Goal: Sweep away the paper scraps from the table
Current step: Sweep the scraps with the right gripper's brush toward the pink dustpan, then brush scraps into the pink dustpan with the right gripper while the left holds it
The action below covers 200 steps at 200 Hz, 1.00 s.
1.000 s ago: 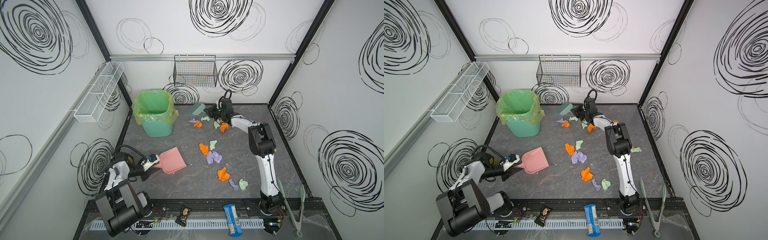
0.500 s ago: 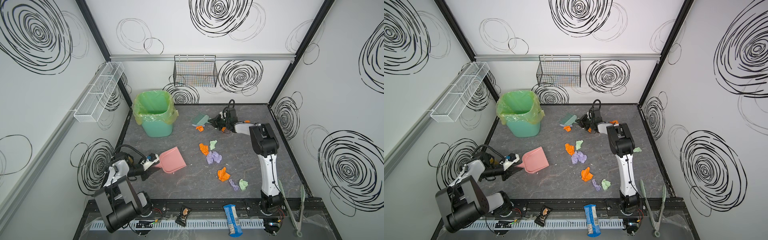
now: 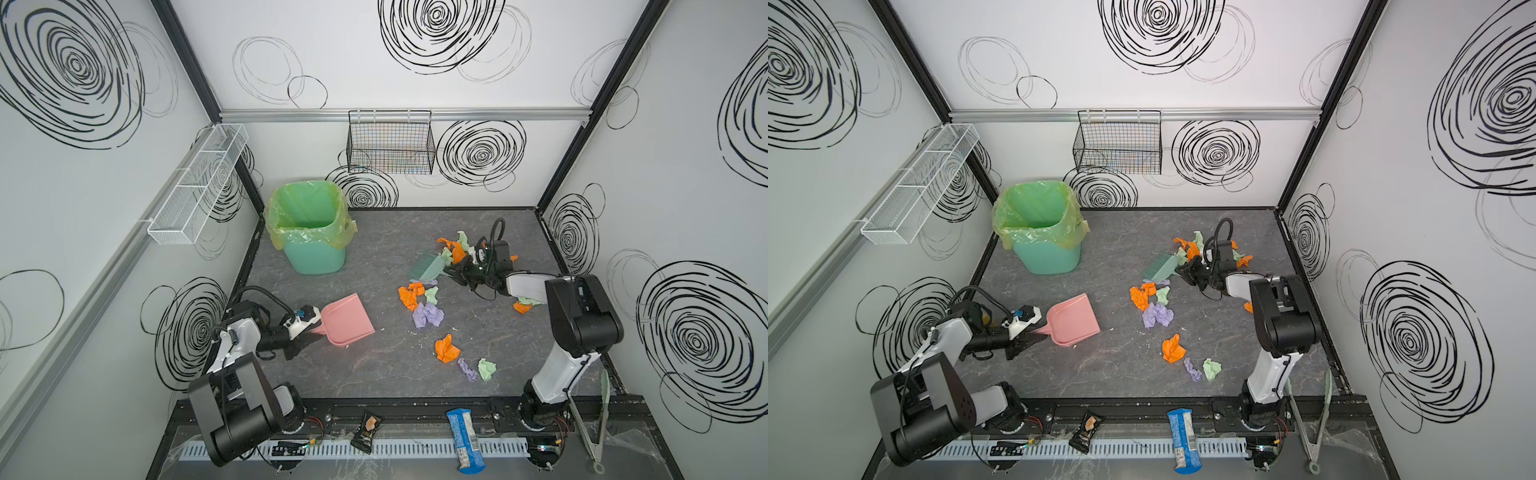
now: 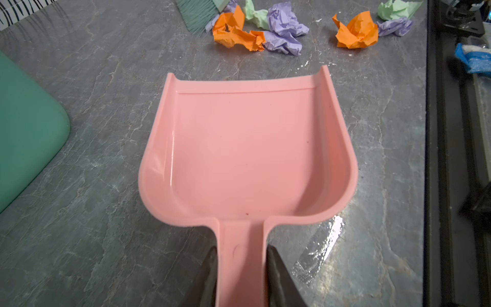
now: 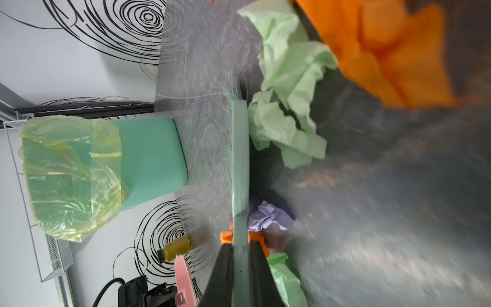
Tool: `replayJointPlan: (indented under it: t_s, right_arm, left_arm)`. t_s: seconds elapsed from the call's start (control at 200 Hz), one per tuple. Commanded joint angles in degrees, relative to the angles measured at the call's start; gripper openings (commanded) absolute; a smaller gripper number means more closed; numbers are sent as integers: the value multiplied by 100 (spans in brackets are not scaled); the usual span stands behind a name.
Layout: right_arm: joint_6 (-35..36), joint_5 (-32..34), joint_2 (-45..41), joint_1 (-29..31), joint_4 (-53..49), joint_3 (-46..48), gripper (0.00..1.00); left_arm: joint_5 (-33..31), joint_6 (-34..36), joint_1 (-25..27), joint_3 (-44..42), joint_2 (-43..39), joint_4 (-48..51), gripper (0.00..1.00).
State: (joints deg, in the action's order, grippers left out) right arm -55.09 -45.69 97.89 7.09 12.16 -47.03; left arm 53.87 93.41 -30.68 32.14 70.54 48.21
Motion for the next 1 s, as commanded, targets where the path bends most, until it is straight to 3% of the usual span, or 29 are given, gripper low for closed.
replayJointPlan:
  t_s: [0.0,0.15,0.275,0.415,0.585,0.69,0.805,0.996]
  right_arm:
    - [593,61,-682,-162,-566,248,0]
    - [1358,161,-1294,-143,-1591,-486,0]
    - [2528,991,-1511,-149,-2695,-1527,0]
    - [4121,2737,-1327,-103,-3791,-2799,0]
    - [5609,5966,-654,453,-4374,-3912,0]
    - [6501,7554,-41,927,-4190,-4203,0]
    - [7591,8660,589,1223,-3506,-4275,0]
    - [9055,8888,1266,1186,-1953,-4116,0]
  left_arm:
    - [103,-427,258,58,-182,-165,0]
    - [-230,-1567,904,-144,-540,-1011,0]
    - [-758,-2638,1544,-432,-1009,-1909,0]
    - [-1424,-3487,2253,-539,-1258,-2470,0]
    - [-2019,-3991,2894,-218,-898,-2524,0]
    - [-2431,-4245,3244,-13,-655,-2591,0]
    - [-2847,-4539,3583,87,-480,-2767,0]
    - [-3297,-4846,4181,161,-246,-2913,0]
